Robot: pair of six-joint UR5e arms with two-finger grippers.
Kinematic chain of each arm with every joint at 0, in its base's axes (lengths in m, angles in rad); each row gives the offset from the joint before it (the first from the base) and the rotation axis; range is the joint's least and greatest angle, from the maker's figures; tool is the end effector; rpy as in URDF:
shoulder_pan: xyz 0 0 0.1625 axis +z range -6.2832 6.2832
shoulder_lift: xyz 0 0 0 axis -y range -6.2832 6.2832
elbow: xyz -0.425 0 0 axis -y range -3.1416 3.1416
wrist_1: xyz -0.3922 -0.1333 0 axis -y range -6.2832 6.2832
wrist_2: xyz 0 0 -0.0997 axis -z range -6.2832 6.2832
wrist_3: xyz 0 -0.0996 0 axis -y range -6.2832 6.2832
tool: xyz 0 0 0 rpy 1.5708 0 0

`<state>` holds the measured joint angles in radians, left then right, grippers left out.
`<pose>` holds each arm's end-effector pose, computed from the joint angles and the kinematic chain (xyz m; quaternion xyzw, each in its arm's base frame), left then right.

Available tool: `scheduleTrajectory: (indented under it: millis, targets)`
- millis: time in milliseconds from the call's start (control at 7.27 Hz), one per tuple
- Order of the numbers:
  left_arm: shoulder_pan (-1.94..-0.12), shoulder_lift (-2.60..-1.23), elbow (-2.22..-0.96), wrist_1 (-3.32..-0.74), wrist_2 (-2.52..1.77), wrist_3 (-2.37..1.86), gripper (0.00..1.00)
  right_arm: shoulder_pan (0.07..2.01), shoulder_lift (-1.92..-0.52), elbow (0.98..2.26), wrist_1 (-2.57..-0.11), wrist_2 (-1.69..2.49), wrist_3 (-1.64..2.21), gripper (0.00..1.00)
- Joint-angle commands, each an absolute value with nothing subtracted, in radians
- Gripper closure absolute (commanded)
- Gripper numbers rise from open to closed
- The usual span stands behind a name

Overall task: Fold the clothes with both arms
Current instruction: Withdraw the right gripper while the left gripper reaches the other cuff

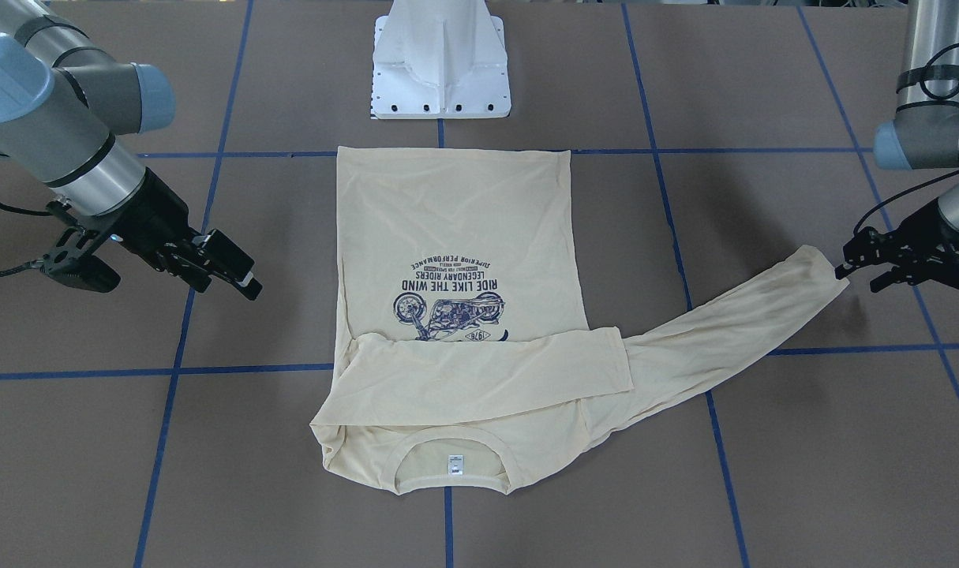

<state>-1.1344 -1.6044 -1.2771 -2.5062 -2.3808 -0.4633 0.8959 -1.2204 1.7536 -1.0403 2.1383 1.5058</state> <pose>0.1618 -0.4917 0.6794 0.1125 0.4672 0.1189 0.8689 -0.3160 -0.5226 0.3160 0.0110 -0.5432 0.2040 0.8143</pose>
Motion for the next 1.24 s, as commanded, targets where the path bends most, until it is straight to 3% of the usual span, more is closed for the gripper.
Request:
scheduleTrajectory:
  millis: [0, 825, 963, 1100]
  targets:
    - [-1.120, -1.609, -1.269, -2.507, -2.384, -0.465, 0.29, 0.870, -1.213, 1.756, -1.042, 2.067, 1.511, 0.01]
    - [-1.101, -1.609, -1.263, -2.505, -2.388, -0.465, 0.32, 0.839, -1.218, 1.764, -1.051, 2.022, 1.519, 0.01]
    - [-1.101, -1.611, -1.261, -2.505, -2.388, -0.465, 0.39, 0.839, -1.219, 1.761, -1.051, 2.022, 1.519, 0.01]
    - [-1.101, -1.609, -1.258, -2.505, -2.388, -0.463, 0.58, 0.839, -1.218, 1.763, -1.051, 2.020, 1.519, 0.01]
